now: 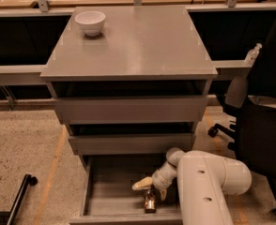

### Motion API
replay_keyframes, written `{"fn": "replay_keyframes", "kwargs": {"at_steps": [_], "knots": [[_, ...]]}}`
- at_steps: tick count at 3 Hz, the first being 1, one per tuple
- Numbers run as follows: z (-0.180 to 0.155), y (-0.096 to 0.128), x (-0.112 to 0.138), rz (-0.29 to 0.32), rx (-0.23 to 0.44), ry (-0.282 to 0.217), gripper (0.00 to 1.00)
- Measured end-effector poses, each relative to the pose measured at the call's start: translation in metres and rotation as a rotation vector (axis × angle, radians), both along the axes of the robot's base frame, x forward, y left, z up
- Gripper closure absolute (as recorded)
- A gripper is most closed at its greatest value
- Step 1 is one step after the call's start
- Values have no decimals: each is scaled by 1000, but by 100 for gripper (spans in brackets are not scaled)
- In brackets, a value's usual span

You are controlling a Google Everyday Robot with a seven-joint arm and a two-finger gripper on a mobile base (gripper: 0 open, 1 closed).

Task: Pick orange can from bottom drawer and place on counter

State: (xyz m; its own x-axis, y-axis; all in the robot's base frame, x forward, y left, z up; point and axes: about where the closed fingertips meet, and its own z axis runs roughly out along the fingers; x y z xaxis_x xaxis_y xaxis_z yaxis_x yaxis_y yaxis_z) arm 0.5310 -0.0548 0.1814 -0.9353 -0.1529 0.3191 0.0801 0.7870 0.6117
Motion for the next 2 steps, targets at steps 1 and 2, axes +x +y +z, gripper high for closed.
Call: {"fn": "replay_keyframes", "kwargs": {"at_steps": [1,2], "knots": [[-20,17,-3,13,-6,13,0],[-47,18,-3,-1,-77,41,0]]}}
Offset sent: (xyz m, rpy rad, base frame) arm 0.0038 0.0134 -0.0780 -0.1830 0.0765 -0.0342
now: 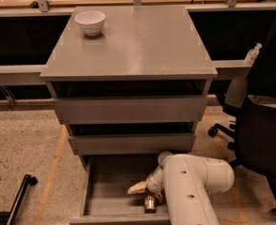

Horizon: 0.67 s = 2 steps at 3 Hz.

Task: Pick orange can from bottom drawer and place on counter

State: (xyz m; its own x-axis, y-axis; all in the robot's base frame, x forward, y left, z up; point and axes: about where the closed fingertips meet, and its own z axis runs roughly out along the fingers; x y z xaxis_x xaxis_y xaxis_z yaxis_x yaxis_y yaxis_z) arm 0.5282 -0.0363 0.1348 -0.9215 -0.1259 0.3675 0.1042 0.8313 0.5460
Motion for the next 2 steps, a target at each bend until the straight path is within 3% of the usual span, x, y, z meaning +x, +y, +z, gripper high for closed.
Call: {"fn": "replay_keyframes", "kwargs": {"at_steps": [1,2], "knots": [[-12,-6,0,-16,-59,17,18],[-7,-6,0,-16,-59,17,41]]}}
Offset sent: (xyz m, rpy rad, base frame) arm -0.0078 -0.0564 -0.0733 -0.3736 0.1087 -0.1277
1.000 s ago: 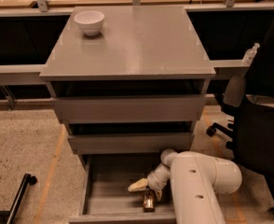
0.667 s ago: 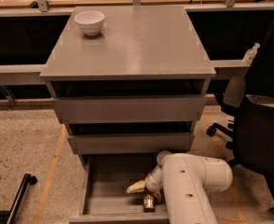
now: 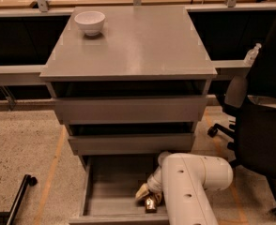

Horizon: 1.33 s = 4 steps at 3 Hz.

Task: Pick orange can from bottom drawer and place on counter

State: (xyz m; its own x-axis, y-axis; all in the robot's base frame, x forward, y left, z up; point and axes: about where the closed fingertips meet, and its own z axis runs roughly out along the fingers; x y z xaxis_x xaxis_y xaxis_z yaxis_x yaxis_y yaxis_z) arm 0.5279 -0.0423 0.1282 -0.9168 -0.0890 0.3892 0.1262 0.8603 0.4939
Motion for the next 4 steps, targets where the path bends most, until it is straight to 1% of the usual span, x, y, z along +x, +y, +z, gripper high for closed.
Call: {"fn": "replay_keyframes", "kwargs": {"at_steps": [1,2,3,4], "knots": [[0,0,0,0,0,0,65],[-14,-20,-9,-56,-86,33,87],[-20,-35,-15,-99,-140,43,100],[-4,-39,-15,-117,-156,12,100]]}}
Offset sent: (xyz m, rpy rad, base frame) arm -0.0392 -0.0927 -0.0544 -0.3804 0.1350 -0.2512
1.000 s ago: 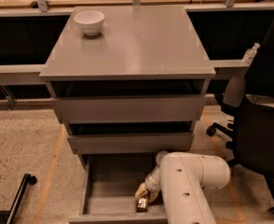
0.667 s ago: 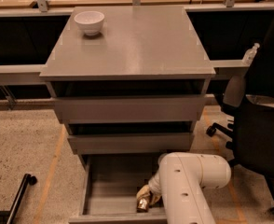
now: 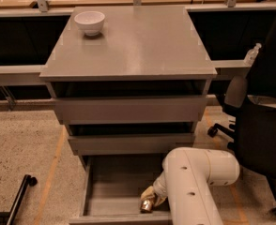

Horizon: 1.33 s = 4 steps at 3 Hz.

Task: Pick orange can from bottom drawer and place on counter

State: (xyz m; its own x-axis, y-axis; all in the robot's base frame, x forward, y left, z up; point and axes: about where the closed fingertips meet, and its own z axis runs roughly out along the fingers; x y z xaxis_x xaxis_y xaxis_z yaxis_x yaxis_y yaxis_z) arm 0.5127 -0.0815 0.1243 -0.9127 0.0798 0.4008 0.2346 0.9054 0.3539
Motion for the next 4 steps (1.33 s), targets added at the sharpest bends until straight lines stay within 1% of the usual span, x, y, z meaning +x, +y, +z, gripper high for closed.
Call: {"fn": "replay_keyframes", "kwargs": {"at_steps": [1,2,3,4], "knots": [[49,-9,19,-41,-1,-145,100],[120,-17,32,-79,55,-326,100],[208,-19,28,-52,178,-476,100],[296,-37,23,30,299,-584,100]]}}
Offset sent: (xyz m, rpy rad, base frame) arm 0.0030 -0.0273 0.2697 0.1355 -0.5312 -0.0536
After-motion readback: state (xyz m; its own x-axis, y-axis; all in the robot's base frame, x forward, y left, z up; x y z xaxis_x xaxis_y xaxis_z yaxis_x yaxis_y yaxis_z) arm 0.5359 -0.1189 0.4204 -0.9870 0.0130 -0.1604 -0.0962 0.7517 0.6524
